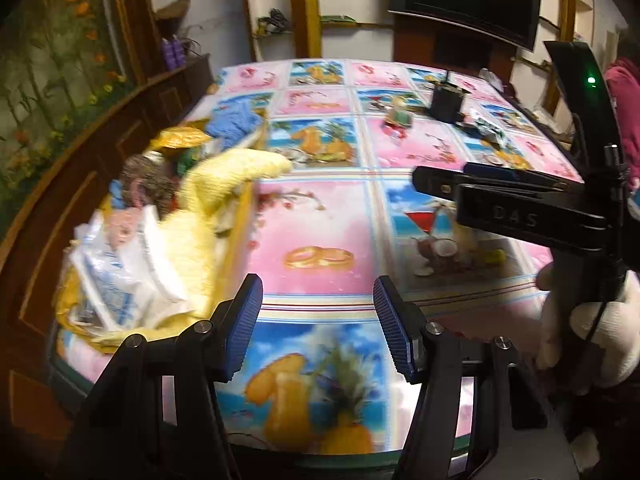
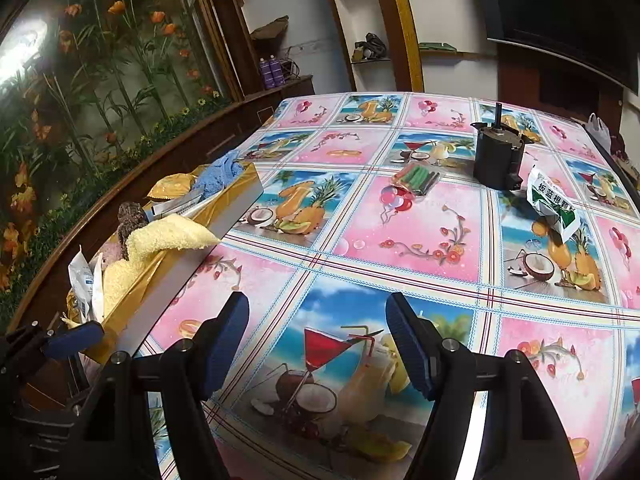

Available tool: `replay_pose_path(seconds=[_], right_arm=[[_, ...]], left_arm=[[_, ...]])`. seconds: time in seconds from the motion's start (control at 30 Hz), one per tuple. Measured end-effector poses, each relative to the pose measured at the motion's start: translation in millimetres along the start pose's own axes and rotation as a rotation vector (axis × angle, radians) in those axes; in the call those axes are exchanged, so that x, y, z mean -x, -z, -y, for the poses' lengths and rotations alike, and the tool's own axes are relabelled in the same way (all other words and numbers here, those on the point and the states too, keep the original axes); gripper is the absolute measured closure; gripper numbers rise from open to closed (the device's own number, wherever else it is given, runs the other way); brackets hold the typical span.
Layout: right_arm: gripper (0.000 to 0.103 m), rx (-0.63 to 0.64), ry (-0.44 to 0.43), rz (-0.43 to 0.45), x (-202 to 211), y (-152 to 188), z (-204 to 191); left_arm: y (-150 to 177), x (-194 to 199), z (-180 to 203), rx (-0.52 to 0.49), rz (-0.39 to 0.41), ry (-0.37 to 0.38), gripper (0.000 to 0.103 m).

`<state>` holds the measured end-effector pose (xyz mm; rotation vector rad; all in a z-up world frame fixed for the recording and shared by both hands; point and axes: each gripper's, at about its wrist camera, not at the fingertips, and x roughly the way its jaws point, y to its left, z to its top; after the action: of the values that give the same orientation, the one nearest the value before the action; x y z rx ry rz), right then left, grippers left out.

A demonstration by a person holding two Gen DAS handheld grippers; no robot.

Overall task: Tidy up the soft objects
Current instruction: 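Withdraw both grippers from the box toward the remaining table items, then grasp the green-white sachet with the right gripper while the left grasps the green sticks bag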

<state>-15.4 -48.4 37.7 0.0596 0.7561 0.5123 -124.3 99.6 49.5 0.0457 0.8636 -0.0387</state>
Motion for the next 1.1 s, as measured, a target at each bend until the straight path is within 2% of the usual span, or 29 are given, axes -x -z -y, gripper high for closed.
replay_pose_path(seconds=[0.1,0.17,0.27,0.37,0.53,0.6,0.63,0.7,0.83,0.93,0.97,1.03,1.1], right_arm=[[0.032,-0.021,0.009,0.006,2.3,-1.5,4.9],[0.032,-0.080,-0.002,0.032,10.1,-4.9,19.2],[0.032,-0.198,0.020,0.082,25.0,-13.6,52.7],[0.032,-0.235,0.124,0.098,32.5,-27.3,88.2],[0.032,-0.344,0.203,0.057,21.0,-53.0,152.7],[0.032,-0.374,0.265,0.048,11.3,-63.1,174.9],[0.032,-0.383,0.292,0.039,4.7,-69.4,184.8],[0.032,-0.396,0.334,0.020,-9.2,-79.4,200.1],[0.032,-0.440,0.297,-0.048,-42.3,-92.5,219.6],[0.032,-0.447,0.258,-0.107,-62.8,-92.9,224.7],[0.034,-0.420,0.274,-0.098,-61.9,-92.2,220.1],[0.041,-0.369,0.276,-0.106,-58.3,-86.0,206.6],[0.056,-0.305,0.319,-0.152,-55.5,-80.0,189.9]], left_arm=[[-8.9,-18.3,10.2,0.012,-0.075,0.182,0.045],[-16.0,-36.3,15.9,0.031,-0.130,0.248,0.045],[-25.7,-51.9,22.0,0.029,-0.124,0.253,0.045],[-33.2,-67.1,24.7,0.021,-0.118,0.226,0.045],[-34.6,-74.9,24.7,0.010,-0.096,0.218,0.045],[-33.6,-77.2,24.1,0.002,-0.084,0.234,0.038],[-33.7,-77.4,22.3,0.008,-0.082,0.263,0.031],[-33.5,-78.4,17.7,0.028,-0.082,0.302,0.027],[-34.0,-78.9,9.9,0.075,-0.077,0.370,0.022],[-35.0,-78.1,11.0,0.076,-0.079,0.387,0.018],[-35.4,-77.9,12.0,0.072,-0.080,0.387,0.017],[-35.9,-77.6,15.0,0.059,-0.083,0.375,0.017],[-35.6,-77.0,19.6,0.035,-0.087,0.373,0.013]])
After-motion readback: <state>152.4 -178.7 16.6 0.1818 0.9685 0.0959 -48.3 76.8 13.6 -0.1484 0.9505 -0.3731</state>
